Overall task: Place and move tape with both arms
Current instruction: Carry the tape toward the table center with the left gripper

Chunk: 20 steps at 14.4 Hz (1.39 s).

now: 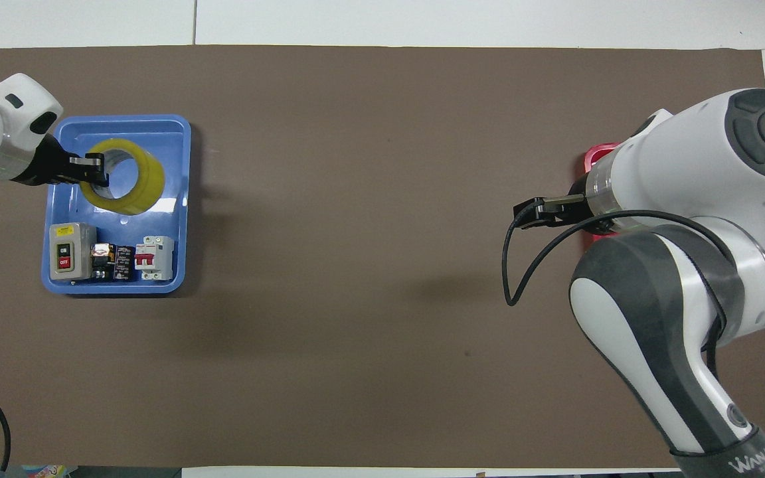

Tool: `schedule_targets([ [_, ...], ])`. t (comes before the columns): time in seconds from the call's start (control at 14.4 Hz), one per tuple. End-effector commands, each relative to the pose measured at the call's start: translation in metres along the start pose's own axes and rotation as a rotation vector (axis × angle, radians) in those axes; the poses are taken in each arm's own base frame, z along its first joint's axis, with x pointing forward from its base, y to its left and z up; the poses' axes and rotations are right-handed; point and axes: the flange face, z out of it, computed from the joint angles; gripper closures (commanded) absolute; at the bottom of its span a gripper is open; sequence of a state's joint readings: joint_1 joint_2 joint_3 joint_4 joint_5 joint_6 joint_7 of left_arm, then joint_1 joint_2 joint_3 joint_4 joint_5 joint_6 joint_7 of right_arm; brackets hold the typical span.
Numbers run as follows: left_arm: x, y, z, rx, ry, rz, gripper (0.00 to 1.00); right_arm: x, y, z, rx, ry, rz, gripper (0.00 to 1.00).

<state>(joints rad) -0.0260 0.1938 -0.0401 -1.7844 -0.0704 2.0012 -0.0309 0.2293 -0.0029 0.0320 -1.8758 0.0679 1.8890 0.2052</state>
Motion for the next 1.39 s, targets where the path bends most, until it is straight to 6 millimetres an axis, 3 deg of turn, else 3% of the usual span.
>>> schedule_targets([
  [0.0, -0.015, 0.065, 0.009, -0.065, -0.002, -0.078, 1.0, -0.002, 0.008, -0.002, 0.011, 0.017, 0.035, 0.0],
  [0.28, -0.031, 0.171, 0.016, -0.21, 0.026, -0.223, 1.0, 0.01, 0.066, -0.006, 0.01, 0.026, 0.126, 0.0],
  [0.49, -0.051, 0.243, 0.025, -0.267, 0.027, -0.279, 1.0, 0.012, 0.09, -0.008, 0.01, 0.027, 0.166, 0.0],
  [0.69, -0.077, 0.311, 0.02, -0.359, 0.059, -0.355, 1.0, 0.013, 0.098, -0.008, 0.009, 0.027, 0.18, 0.0],
  [0.9, -0.105, 0.363, 0.017, -0.414, 0.077, -0.396, 1.0, 0.013, 0.098, -0.008, 0.009, 0.027, 0.181, 0.0],
  [1.18, -0.134, 0.402, 0.014, -0.483, 0.028, -0.456, 1.0, 0.013, 0.099, -0.007, 0.011, 0.025, 0.171, 0.0],
  [1.32, -0.143, 0.413, 0.012, -0.514, 0.008, -0.512, 1.0, 0.014, 0.125, -0.009, 0.009, 0.028, 0.143, 0.0],
])
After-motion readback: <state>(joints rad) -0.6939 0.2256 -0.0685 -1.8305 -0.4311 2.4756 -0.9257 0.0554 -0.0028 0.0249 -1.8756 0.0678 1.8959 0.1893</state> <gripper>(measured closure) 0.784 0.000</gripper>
